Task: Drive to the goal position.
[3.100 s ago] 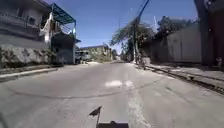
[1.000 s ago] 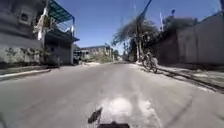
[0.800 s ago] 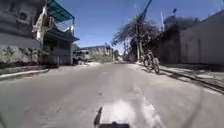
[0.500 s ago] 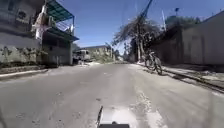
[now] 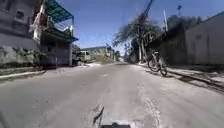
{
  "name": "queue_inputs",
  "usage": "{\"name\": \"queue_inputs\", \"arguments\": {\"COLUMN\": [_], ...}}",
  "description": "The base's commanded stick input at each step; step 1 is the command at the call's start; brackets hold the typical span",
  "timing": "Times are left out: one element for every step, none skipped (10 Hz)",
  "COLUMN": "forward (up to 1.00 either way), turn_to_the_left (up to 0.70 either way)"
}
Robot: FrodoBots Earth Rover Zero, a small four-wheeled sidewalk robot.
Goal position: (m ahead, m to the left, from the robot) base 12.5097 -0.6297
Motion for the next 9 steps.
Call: {"name": "queue_inputs", "arguments": {"forward": [0.70, 0.70, 0.70, 0.70, 0.70, 0.70, 0.70, 0.70, 0.70], "turn_to_the_left": [-0.01, -0.33, -0.35, -0.35, -0.27, -0.12, 0.00, 0.00, 0.00]}}
